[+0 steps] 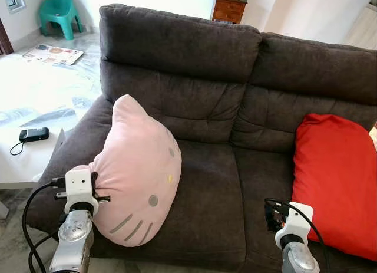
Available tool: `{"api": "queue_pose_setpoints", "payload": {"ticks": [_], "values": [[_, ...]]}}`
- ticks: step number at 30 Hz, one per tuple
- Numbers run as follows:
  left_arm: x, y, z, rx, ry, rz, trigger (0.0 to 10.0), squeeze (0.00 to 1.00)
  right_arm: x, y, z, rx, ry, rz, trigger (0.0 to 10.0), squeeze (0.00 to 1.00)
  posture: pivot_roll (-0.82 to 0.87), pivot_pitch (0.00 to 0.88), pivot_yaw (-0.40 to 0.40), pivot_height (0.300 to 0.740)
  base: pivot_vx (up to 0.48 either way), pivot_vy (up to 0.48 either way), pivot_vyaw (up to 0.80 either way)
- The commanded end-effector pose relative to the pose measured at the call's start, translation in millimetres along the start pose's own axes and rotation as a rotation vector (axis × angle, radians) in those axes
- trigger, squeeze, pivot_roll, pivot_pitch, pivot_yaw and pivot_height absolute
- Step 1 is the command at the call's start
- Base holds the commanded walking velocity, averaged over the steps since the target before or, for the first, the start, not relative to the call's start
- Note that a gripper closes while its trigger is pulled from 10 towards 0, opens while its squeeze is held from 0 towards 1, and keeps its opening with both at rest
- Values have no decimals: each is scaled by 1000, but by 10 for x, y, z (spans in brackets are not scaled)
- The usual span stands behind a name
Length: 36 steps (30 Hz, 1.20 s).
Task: Move the pillow to the sofa from floor
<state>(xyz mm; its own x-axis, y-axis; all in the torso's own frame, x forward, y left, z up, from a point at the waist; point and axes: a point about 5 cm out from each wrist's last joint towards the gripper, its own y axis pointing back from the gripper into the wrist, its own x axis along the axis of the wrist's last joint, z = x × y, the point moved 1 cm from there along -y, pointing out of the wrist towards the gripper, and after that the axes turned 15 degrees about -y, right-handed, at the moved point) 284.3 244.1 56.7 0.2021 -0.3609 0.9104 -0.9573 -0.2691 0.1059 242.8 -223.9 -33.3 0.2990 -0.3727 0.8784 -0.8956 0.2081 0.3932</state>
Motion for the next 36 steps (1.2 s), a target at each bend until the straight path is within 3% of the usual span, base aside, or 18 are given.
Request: {"api": "queue_pose_setpoints", "payload": {"ticks": [1, 16, 29, 32, 34, 35, 36], "values": [[4, -12, 28, 9, 6, 2, 10000, 1000, -16, 15, 70, -26, -14, -13, 10000, 0, 142, 0, -149, 740, 0, 0, 0], [95, -75, 14, 0, -19, 49, 10000, 1000, -90, 23, -62, -10, -35, -21, 10000, 0, 155, 0, -117, 740, 0, 0, 0], [485, -74, -28, 7, -53, 192, 10000, 1000, -124, 38, -85, -14, -49, -24, 10000, 0, 169, 0, -109, 740, 0, 0, 0], [632, -53, 30, -35, -113, 269, 10000, 1000, -117, 33, -82, -16, -51, -24, 10000, 0, 169, 0, -109, 740, 0, 0, 0], [642, -41, 110, -95, -141, 288, 10000, 941, -112, 29, -79, -19, -51, -24, 10000, 0, 169, 0, -108, 740, 0, 0, 0], [576, -41, 187, -151, -180, 270, 10000, 0, -111, 25, -75, -22, -52, -27, 10000, 0, 166, 0, -107, 740, 0, 0, 0], [541, -42, 214, -171, -196, 258, 10000, 0, -111, 24, -74, -23, -53, -28, 10000, 0, 163, 0, -105, 740, 0, 0, 0]]}}
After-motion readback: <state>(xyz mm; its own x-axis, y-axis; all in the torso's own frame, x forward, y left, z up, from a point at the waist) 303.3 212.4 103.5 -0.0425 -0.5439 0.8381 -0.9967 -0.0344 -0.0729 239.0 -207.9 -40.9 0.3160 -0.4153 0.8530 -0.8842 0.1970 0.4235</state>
